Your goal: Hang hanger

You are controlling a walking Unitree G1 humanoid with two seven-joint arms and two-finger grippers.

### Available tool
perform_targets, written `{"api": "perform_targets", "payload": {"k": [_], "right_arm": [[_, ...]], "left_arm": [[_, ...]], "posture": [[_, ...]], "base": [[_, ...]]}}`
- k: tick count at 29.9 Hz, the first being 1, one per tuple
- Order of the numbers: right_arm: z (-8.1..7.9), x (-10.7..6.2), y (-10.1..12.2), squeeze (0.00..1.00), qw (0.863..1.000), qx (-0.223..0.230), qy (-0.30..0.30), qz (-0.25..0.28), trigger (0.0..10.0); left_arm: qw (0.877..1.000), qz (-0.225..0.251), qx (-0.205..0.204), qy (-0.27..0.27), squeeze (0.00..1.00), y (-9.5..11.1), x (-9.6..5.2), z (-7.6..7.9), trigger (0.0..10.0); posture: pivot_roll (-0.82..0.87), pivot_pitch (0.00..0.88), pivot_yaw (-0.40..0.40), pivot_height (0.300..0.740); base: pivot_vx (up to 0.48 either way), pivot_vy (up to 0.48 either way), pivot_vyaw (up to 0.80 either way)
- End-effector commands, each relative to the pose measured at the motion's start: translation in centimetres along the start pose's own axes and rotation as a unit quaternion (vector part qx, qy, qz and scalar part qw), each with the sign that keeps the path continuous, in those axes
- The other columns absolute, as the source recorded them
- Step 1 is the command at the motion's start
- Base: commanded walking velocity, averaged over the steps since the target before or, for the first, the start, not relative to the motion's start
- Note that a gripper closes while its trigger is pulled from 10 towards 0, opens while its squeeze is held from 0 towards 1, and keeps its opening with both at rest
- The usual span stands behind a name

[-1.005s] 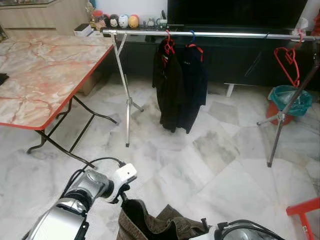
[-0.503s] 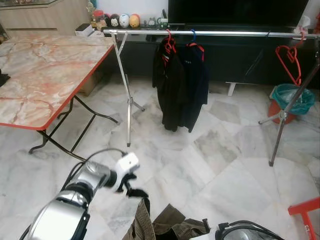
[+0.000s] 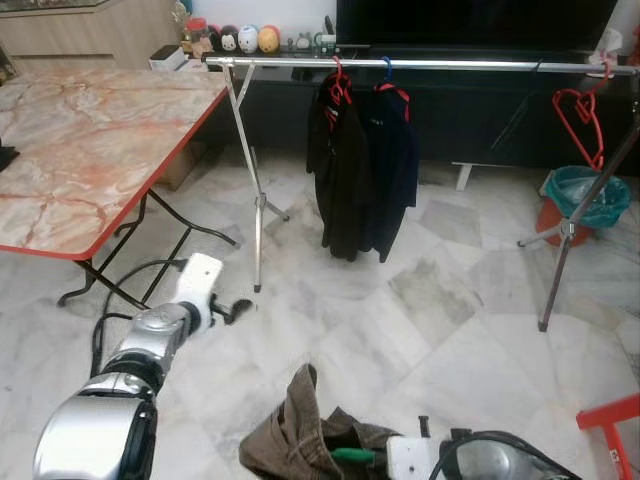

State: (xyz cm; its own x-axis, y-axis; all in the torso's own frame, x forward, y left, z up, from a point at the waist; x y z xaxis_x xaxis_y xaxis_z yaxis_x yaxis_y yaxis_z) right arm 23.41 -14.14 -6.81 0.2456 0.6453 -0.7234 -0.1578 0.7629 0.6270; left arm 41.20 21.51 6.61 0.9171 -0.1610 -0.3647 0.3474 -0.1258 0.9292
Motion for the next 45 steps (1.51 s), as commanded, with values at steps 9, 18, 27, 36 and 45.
{"api": "perform_targets", "payload": {"k": [9, 18, 27, 36, 45], "right_arm": [[3.3, -1.2, 2.1, 0.00, 0.998, -0.009, -0.036, 0.051, 10.0], [4.8, -1.6, 3.2, 0.00, 0.997, -0.027, -0.040, 0.065, 10.0], [5.9, -2.3, 3.2, 0.00, 0.996, -0.038, -0.051, 0.058, 10.0], [6.5, -2.7, 3.0, 0.00, 0.996, -0.035, -0.057, 0.053, 10.0], [7.1, -2.8, 3.3, 0.00, 0.996, -0.040, -0.062, 0.053, 10.0]], "left_arm": [[0.973, -0.019, 0.136, -0.184, 0.00, -3.1, -2.0, 3.8, 10.0], [0.936, -0.002, 0.151, -0.317, 0.00, -4.1, -2.6, 10.5, 10.0], [0.916, 0.000, 0.193, -0.351, 0.00, -4.2, -3.4, 11.2, 10.0], [0.892, -0.024, 0.222, -0.394, 1.00, -5.2, -4.8, 10.8, 10.0], [0.856, -0.035, 0.254, -0.449, 0.00, -5.3, -5.6, 12.7, 10.0]], "posture": [[0.12, 0.010, 0.045, 0.740], [0.12, 0.000, 0.037, 0.740], [0.12, 0.006, 0.039, 0.740], [0.12, 0.023, 0.038, 0.740], [0.12, 0.029, 0.040, 0.740]], "base": [[0.000, 0.000, 0.00], [0.000, 0.000, 0.00], [0.000, 0.000, 0.00], [0.000, 0.000, 0.00], [0.000, 0.000, 0.00]]}}
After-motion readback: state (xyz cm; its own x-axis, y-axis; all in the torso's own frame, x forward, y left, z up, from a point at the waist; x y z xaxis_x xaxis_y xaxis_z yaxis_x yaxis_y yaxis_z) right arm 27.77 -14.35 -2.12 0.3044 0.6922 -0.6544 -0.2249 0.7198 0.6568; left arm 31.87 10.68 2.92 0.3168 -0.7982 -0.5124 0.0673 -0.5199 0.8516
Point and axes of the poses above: a point about 5 cm out from each wrist's last joint towards the gripper, its own x axis pointing out of the wrist towards the gripper, its own y axis along the axis of the wrist's last joint, z = x × y, the point moved 6 cm from there along x, pointing out of the wrist towards the gripper, and after that the axes turned 3 degrees about -x, right-handed, at the moved point
